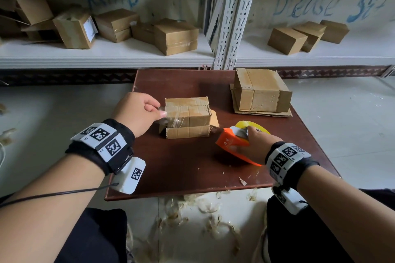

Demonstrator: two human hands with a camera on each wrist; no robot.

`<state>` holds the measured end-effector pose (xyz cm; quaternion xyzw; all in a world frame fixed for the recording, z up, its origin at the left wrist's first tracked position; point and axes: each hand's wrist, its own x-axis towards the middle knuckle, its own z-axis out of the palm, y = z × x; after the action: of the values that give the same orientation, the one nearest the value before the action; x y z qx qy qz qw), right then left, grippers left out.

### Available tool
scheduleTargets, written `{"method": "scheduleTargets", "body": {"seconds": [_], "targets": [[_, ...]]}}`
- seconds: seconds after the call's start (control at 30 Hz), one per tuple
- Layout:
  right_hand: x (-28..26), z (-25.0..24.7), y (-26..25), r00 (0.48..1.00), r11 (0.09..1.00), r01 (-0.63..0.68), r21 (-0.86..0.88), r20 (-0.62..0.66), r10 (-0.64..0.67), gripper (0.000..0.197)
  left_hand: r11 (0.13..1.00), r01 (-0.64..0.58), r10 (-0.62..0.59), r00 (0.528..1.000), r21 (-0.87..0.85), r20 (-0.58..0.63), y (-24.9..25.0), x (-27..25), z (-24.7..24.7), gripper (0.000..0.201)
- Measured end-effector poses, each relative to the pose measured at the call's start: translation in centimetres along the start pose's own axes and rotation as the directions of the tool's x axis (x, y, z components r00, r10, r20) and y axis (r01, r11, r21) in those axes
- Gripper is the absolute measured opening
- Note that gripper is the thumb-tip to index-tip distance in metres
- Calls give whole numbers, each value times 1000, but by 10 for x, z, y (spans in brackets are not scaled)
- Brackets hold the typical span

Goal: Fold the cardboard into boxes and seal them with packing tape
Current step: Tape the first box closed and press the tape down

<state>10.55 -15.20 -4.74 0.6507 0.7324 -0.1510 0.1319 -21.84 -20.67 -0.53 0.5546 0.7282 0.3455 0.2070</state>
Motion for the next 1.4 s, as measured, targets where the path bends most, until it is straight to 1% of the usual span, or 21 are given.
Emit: {"method": "scheduleTargets", "body": {"seconds": [0.03,0.13,0.2,0.3,0.37,0.43,0.53,0.67,0.8,0.87,0.97,1.03,1.1,1.2,1.27,1.4], "targets": [[2,0,0,1000,1000,2,8,3,-2,79,1000,-15,15,1000,-3,-6,1,-1,0,13],[9,0,5,1000,997,4,74,-6,-3,74,996,-89,88,996,-31,-24,7,-6,0,13],[11,0,7,999,990,13,142,-51,-6,73,986,-125,121,992,-111,-36,12,-8,3,13],[8,-5,8,996,984,16,176,-93,1,61,961,-131,120,991,-242,-62,18,-5,7,11],[7,-7,10,994,979,49,198,-101,-29,58,937,-126,96,990,-325,-107,18,1,8,10],[6,-6,12,992,977,97,192,-102,-78,57,924,-98,47,988,-369,-145,15,8,6,14],[2,-5,15,988,977,130,167,-109,-113,57,935,-78,9,980,-346,-196,11,14,1,19],[-1,-5,22,985,979,137,148,-128,-118,57,942,-95,21,974,-321,-226,12,11,0,18],[0,-6,24,988,978,127,167,-114,-109,55,933,-140,63,970,-332,-233,21,1,-3,13],[3,-7,25,989,978,114,172,-117,-94,57,927,-204,135,965,-316,-225,31,-8,-3,14],[9,-8,26,990,987,64,149,-132,-45,61,896,-316,281,948,-312,-152,52,-27,4,18],[13,-8,23,990,992,29,122,-144,-12,63,878,-354,336,935,-321,-113,62,-36,9,20],[17,-9,18,987,995,-11,97,-161,27,63,872,-392,383,920,-293,-90,71,-42,13,16],[19,-11,9,982,991,-72,109,-165,89,61,858,-459,459,887,-231,-55,82,-51,20,15],[19,-12,4,980,988,-94,125,-161,114,58,850,-482,486,873,-211,-40,89,-55,23,13],[23,-11,2,981,981,-96,168,-149,122,55,855,-472,474,879,-214,-45,91,-55,27,11]]}}
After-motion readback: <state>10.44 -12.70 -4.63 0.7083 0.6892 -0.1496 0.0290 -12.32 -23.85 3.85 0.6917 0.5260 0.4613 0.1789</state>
